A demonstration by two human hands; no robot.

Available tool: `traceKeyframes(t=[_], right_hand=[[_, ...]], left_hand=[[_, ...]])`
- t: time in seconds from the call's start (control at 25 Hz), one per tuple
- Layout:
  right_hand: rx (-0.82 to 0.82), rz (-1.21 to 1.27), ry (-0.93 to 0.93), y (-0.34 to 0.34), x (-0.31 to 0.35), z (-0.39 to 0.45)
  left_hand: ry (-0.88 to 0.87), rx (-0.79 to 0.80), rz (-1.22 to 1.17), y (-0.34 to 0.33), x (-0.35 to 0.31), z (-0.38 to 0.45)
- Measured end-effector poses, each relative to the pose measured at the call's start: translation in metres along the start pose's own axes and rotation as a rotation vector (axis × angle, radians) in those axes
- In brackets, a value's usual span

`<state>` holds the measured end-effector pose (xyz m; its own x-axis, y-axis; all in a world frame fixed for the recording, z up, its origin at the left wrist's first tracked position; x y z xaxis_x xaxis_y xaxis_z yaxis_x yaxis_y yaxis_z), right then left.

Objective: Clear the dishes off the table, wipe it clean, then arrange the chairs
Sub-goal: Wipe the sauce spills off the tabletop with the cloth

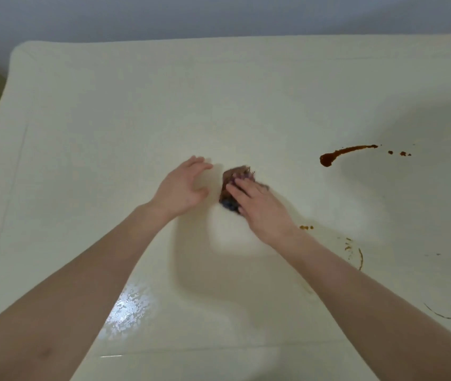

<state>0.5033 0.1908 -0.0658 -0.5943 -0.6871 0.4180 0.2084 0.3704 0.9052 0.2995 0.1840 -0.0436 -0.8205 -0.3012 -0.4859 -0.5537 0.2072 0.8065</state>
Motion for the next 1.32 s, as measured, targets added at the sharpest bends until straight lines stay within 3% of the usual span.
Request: traceKeyframes(t=[0.08,0.24,0.28,0.4,0.48,0.52,0.68,0.72,0.76,0.88,0.96,1.04,1.2,1.24,1.32], right_hand=[[-0.037,-0.07,-0.031,0.014,-0.033,0.037],[-0.19,0.034,-0.34,0.032,-0.069,0.099],[-0.202,0.053,-0.28,0.02,-0.056,0.101],[-0.09,0.022,0.235,-0.018,-0.008,0.074],[-0.02,-0.031,0.398,-0.01,-0.036,0.08],[-0.072,-0.049,0.371,-0.001,-0.061,0.096],[-0.298,0.018,-0.36,0.049,-0.131,0.166],[-0.293,0.018,-0.408,0.046,-0.12,0.181],[-0.265,0.004,-0.331,0.039,-0.102,0.193],[-0.083,-0.008,0.145,0.011,-0.055,0.2],[-0.042,-0.001,0.24,0.018,-0.075,0.208],[-0.122,0.004,0.106,0.033,-0.109,0.219],[-0.304,0.011,-0.395,0.058,-0.147,0.237],[-0.319,-0.009,-0.43,0.057,-0.137,0.246],[-0.274,-0.03,-0.24,0.048,-0.104,0.269]], left_hand=[[0.1,-0.125,0.018,0.015,0.019,0.009],[0.194,-0.216,0.069,0.027,0.036,0.039],[0.183,-0.214,0.088,0.028,0.039,0.047],[0.166,-0.187,0.122,0.031,0.043,0.074],[0.181,-0.173,0.144,0.038,0.045,0.09],[0.172,-0.176,0.16,0.042,0.047,0.097],[0.054,-0.192,0.23,0.048,0.049,0.122],[0.051,-0.199,0.244,0.049,0.049,0.125],[0.064,-0.216,0.26,0.05,0.048,0.127],[0.132,-0.25,0.304,0.056,0.047,0.13],[0.144,-0.236,0.321,0.058,0.044,0.131],[0.154,-0.222,0.344,0.059,0.042,0.131],[0.169,-0.23,0.379,0.057,0.042,0.13],[0.173,-0.235,0.379,0.057,0.041,0.13],[0.184,-0.232,0.386,0.058,0.04,0.13]])
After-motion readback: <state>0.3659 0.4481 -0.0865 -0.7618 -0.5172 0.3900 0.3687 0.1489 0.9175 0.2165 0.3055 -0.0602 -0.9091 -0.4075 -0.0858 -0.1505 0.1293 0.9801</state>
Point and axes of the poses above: each hand's wrist, its own z-axis towards the middle knuckle, its own y-axis out of the back of the hand, x = y × z, the point moved 1 cm from there along z, towards the middle knuckle, and after that the axes turned 11 degrees about y, right-handed, at the moved point
